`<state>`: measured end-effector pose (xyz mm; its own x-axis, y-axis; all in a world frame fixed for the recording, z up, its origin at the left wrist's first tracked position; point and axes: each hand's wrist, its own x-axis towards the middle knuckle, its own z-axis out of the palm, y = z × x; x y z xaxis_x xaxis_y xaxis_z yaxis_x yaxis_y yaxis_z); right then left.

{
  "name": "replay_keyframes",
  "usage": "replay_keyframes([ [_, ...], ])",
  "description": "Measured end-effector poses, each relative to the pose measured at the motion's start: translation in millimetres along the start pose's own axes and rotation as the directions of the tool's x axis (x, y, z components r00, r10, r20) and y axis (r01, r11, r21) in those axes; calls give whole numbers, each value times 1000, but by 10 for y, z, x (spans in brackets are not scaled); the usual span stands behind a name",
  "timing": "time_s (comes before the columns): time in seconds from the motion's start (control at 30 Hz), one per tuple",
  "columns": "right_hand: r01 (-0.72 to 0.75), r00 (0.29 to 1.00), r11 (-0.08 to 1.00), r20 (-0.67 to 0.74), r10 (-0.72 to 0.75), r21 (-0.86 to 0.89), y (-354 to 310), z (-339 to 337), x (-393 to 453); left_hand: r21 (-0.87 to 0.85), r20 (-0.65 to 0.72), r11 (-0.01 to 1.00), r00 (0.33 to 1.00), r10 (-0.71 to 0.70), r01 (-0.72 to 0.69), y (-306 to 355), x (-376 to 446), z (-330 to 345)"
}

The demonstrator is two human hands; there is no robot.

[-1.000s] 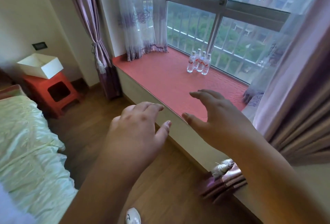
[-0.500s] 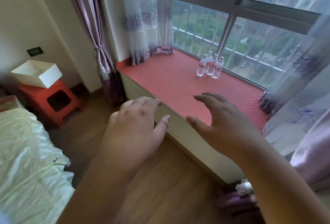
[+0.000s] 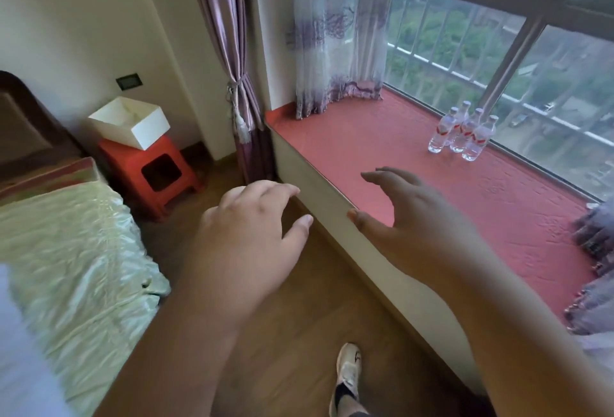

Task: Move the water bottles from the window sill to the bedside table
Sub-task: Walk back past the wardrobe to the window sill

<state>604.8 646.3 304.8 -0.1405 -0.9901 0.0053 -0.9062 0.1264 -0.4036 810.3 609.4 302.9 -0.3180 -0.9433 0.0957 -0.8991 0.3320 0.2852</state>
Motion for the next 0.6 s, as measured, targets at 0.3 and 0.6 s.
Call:
replay_keyframes([
  [0.3, 116, 993, 992, 9, -116, 50, 181, -158, 1367, 49, -63, 995, 995, -81, 84, 131, 1129, -64],
  [0.6, 105, 994, 994, 36, -106, 34, 453, -288, 2228, 36, -32, 996, 997, -76, 77, 261, 1985, 143],
])
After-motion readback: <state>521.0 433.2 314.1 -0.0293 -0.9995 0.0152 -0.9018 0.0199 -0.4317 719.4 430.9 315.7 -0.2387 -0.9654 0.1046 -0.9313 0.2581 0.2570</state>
